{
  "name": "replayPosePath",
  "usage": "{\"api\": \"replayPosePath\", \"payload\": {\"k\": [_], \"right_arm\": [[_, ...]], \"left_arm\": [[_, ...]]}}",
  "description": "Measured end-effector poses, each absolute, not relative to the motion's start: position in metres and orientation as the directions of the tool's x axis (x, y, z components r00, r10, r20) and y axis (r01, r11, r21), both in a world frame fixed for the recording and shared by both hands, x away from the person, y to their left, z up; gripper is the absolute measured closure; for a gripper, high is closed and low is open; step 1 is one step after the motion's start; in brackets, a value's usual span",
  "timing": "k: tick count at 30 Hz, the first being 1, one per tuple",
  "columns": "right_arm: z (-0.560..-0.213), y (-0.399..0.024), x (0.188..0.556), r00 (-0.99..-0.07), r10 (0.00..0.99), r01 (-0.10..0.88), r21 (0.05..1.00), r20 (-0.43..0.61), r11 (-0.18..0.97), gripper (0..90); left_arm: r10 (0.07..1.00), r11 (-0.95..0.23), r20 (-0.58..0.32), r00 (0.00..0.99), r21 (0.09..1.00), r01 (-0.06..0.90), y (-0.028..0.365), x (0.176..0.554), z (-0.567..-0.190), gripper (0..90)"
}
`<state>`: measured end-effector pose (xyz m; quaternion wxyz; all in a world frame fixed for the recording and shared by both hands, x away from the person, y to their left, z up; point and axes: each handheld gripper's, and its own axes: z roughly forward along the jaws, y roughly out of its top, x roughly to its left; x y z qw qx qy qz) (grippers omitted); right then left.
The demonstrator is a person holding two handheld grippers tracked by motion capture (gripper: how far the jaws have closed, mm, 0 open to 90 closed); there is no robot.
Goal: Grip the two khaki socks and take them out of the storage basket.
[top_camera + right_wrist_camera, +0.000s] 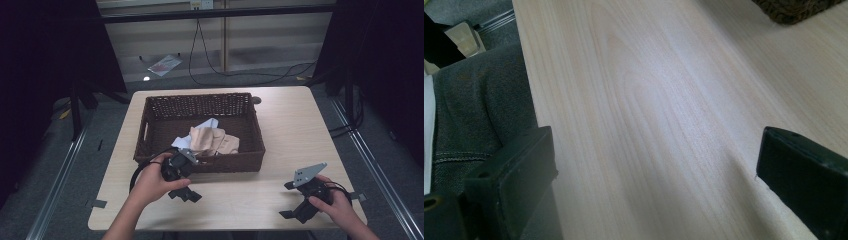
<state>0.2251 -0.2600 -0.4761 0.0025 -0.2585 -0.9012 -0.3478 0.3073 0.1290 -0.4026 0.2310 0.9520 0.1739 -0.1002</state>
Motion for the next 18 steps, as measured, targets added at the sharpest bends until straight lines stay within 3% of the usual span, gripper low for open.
{"api": "replayPosePath", "payload": {"k": [18], "right_arm": [[-0.477,-0.259,0.225,-0.867,0.461,0.469,0.622,0.189,0.627,2.0]], "left_arm": [[0.291,-0.82,-0.312,0.904,0.405,0.404,0.121,0.33,-0.351,4.9]]}}
